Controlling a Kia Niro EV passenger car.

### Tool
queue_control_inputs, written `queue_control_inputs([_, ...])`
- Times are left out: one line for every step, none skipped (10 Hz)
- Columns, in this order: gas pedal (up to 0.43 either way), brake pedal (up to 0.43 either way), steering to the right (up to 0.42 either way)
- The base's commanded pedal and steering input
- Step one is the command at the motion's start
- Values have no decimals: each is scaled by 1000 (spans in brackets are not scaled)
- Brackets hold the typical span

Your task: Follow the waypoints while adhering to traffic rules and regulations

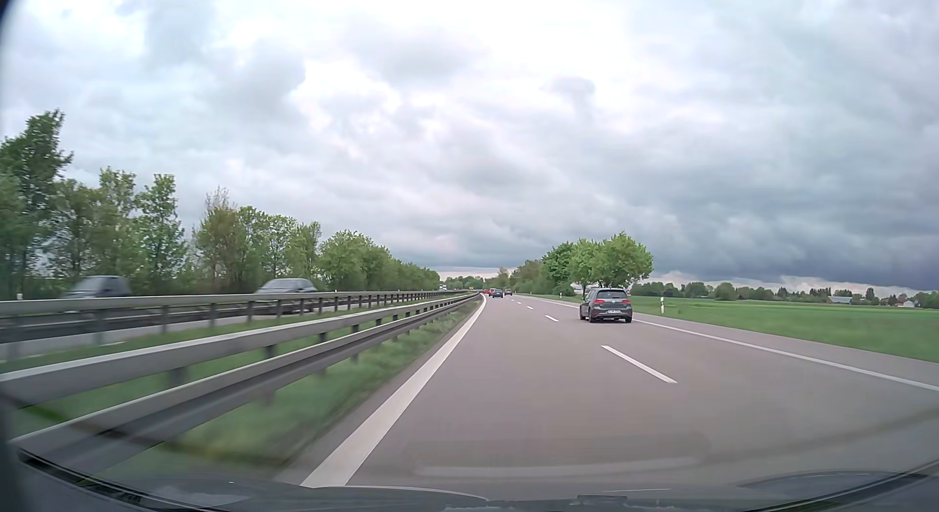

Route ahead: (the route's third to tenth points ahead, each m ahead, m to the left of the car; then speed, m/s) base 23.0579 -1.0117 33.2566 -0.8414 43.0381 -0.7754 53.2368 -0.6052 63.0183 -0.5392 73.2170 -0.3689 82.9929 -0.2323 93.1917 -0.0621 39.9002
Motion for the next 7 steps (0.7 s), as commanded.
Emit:
queue_control_inputs([0, 12, 0])
queue_control_inputs([0, 12, 0])
queue_control_inputs([0, 12, 0])
queue_control_inputs([0, 12, 0])
queue_control_inputs([20, 12, -1])
queue_control_inputs([59, 12, -1])
queue_control_inputs([67, 12, -1])
